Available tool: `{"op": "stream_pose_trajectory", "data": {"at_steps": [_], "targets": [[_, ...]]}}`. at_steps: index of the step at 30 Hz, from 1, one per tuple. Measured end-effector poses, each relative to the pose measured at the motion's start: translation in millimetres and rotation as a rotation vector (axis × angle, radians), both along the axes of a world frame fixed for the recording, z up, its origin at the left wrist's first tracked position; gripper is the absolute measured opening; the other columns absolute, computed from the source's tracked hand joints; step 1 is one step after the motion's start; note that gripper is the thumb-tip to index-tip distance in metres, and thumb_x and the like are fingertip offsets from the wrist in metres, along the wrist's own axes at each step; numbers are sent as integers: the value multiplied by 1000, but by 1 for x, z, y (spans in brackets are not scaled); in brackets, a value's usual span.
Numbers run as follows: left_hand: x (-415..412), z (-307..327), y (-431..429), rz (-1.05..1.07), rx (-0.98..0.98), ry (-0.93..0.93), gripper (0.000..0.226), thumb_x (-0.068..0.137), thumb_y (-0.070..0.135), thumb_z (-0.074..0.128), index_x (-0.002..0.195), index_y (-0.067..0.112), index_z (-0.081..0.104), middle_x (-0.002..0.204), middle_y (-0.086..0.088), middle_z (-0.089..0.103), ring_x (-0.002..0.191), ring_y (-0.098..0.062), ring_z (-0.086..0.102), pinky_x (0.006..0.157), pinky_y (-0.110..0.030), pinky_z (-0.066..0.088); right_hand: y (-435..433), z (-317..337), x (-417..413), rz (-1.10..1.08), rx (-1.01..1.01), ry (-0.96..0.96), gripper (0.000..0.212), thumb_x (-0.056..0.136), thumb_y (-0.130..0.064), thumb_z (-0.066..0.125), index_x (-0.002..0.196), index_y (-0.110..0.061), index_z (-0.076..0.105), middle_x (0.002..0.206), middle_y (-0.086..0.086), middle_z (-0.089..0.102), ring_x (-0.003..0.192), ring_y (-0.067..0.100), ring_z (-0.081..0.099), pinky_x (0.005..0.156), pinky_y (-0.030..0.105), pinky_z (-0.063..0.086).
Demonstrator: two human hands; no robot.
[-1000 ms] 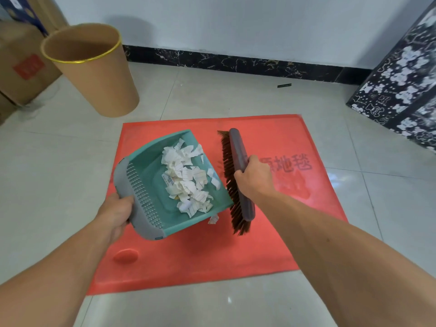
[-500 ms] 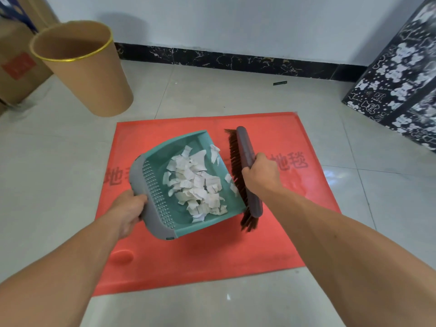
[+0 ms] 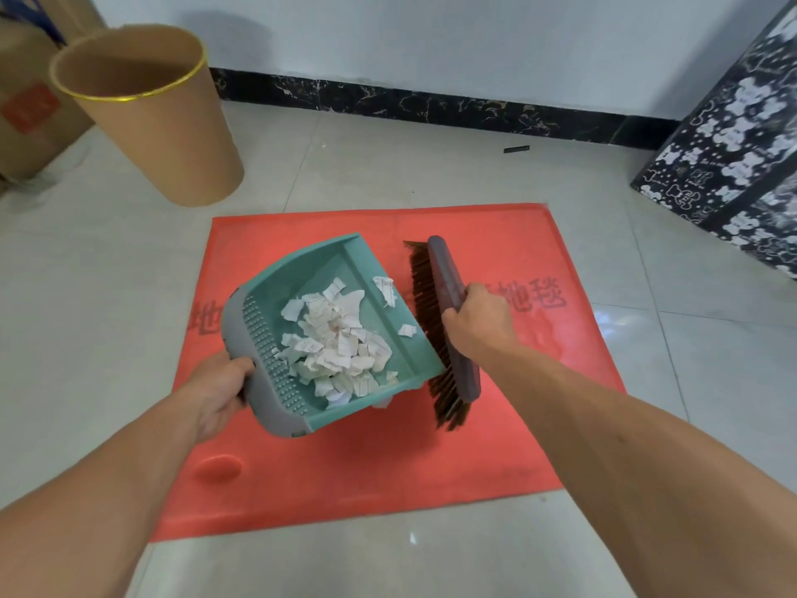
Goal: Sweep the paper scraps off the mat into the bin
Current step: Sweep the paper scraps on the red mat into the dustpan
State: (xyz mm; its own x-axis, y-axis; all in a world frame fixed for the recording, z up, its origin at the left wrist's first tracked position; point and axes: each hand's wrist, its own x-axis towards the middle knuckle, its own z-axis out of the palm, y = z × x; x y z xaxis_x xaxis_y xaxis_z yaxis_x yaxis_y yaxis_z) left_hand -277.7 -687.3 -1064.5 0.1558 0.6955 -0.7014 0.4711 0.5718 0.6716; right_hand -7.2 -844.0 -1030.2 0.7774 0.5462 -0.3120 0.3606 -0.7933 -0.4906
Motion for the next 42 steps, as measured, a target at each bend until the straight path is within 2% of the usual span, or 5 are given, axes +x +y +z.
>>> {"op": "stream_pose_trajectory", "data": {"at_steps": [9,13,21,36,42], "targets": [[16,7,-15,16,-10,-100,37,89,-11,35,99,11,63,91,-8,68,81,-21,60,72,-35,49,2,-2,-2,31,4,-2,26,85,-18,54,109,-8,51,98,16,58,82,35,56,66,35,44],[4,6,-10,29,-8,-98,38,87,-11,36,104,8,64,96,-10,70,88,-24,61,90,-43,47,0,1,5,20,14,-29,21,86,-18,53,104,-8,50,96,17,57,78,33,52,65,32,39],[5,12,-10,-7,-54,-118,40,89,-9,37,113,12,60,99,-11,68,84,-23,61,73,-42,52,-2,-2,-1,37,0,-5,23,86,-15,53,108,-7,52,88,10,52,72,30,49,61,30,36],[-4,31,4,-108,11,29,39,89,-8,39,110,20,58,101,-10,69,86,-28,63,69,-41,53,-9,-3,1,35,-9,15,24,88,-16,53,110,-6,51,91,12,54,71,29,48,59,29,36],[-9,27,-2,-25,-90,-45,45,88,-13,35,110,18,60,100,-14,69,89,-30,61,76,-49,54,-6,-3,-5,65,-19,-3,21,87,-16,54,106,-6,51,85,9,50,58,21,43,46,28,28]]}}
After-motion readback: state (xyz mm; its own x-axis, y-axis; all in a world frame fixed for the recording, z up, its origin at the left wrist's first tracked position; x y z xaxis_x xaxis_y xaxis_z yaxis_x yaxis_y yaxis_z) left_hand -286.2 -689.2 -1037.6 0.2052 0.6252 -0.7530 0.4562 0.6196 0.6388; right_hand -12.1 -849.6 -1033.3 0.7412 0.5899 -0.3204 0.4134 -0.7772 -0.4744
